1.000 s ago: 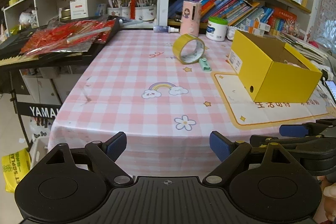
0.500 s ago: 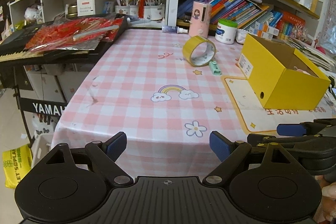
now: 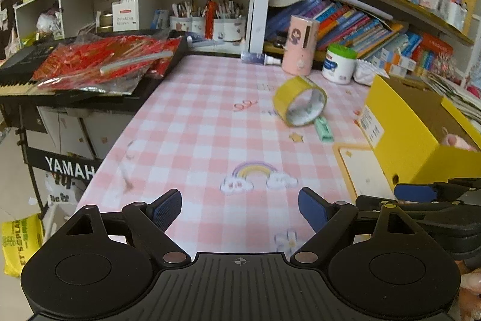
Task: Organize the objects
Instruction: 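Move the right tool to the green correction tape beside the yellow tape roll, then close the right gripper on the green correction tape while the left grasps the yellow tape roll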
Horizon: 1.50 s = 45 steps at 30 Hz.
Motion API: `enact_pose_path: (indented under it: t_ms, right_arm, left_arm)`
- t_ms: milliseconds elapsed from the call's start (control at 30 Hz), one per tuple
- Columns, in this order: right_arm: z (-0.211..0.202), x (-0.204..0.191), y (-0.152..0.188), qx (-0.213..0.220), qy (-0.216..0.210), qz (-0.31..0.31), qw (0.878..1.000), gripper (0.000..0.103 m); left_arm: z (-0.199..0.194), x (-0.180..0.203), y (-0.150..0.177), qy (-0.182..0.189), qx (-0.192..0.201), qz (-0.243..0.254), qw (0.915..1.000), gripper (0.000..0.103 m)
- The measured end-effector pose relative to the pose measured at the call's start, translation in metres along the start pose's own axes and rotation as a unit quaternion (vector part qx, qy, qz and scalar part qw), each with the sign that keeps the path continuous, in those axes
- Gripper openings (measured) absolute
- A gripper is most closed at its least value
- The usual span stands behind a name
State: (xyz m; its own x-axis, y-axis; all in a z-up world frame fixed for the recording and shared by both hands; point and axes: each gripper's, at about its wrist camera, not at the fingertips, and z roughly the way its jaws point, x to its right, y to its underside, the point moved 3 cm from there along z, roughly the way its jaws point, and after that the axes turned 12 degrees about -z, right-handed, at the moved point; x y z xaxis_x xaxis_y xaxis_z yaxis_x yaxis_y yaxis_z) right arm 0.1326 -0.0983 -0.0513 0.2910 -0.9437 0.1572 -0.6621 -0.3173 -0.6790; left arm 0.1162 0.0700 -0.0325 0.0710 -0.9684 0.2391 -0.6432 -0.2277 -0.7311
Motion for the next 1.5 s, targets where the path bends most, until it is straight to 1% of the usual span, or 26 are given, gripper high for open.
enact_pose_path:
  t_ms: [67, 300, 533, 667, 833, 1100, 1267, 1333, 1400, 1433, 1467, 1500]
  right_arm:
    - [0.006, 0.005, -0.008, 0.004, -0.001, -0.003, 1.000, 0.052]
    - [0.029, 0.024, -0.038, 0.015, -0.004, 0.002, 1.000, 0.051]
    - [0.057, 0.038, -0.073, 0.028, -0.008, 0.015, 0.999, 0.045]
    - [0.083, 0.046, -0.086, 0.007, -0.011, 0.033, 0.999, 0.044]
    - [0.119, 0.057, -0.092, -0.027, 0.005, 0.060, 0.998, 0.043]
    - [0.157, 0.064, -0.096, -0.045, 0.023, 0.073, 0.996, 0.043]
    - [0.181, 0.072, -0.097, -0.069, 0.028, 0.079, 0.994, 0.042]
    - [0.189, 0.073, -0.096, -0.077, 0.027, 0.080, 0.993, 0.041]
    - [0.192, 0.073, -0.097, -0.068, 0.028, 0.070, 0.995, 0.041]
    - [0.193, 0.073, -0.098, -0.065, 0.027, 0.067, 0.995, 0.039]
    - [0.194, 0.073, -0.098, -0.060, 0.026, 0.063, 0.996, 0.029]
    - [0.194, 0.074, -0.099, -0.056, 0.024, 0.059, 0.996, 0.023]
  left_arm:
    - [0.007, 0.002, -0.007, -0.002, 0.002, -0.001, 1.0000, 0.086]
    - [0.033, 0.016, -0.030, -0.006, 0.006, 0.005, 1.0000, 0.081]
    - [0.055, 0.027, -0.051, -0.022, 0.012, 0.015, 0.9996, 0.080]
    - [0.068, 0.030, -0.059, -0.034, 0.012, 0.017, 0.9992, 0.080]
    - [0.084, 0.034, -0.072, -0.040, 0.012, 0.015, 0.9990, 0.080]
    - [0.116, 0.039, -0.087, -0.044, -0.002, 0.020, 0.9988, 0.080]
    - [0.133, 0.041, -0.090, -0.046, -0.016, 0.021, 0.9986, 0.079]
    - [0.140, 0.043, -0.091, -0.045, -0.021, 0.021, 0.9985, 0.077]
    - [0.146, 0.044, -0.092, -0.041, -0.026, 0.020, 0.9986, 0.074]
    - [0.148, 0.046, -0.092, -0.039, -0.028, 0.020, 0.9986, 0.074]
    - [0.150, 0.047, -0.093, -0.036, -0.029, 0.020, 0.9987, 0.074]
    - [0.152, 0.048, -0.093, -0.033, -0.030, 0.021, 0.9988, 0.074]
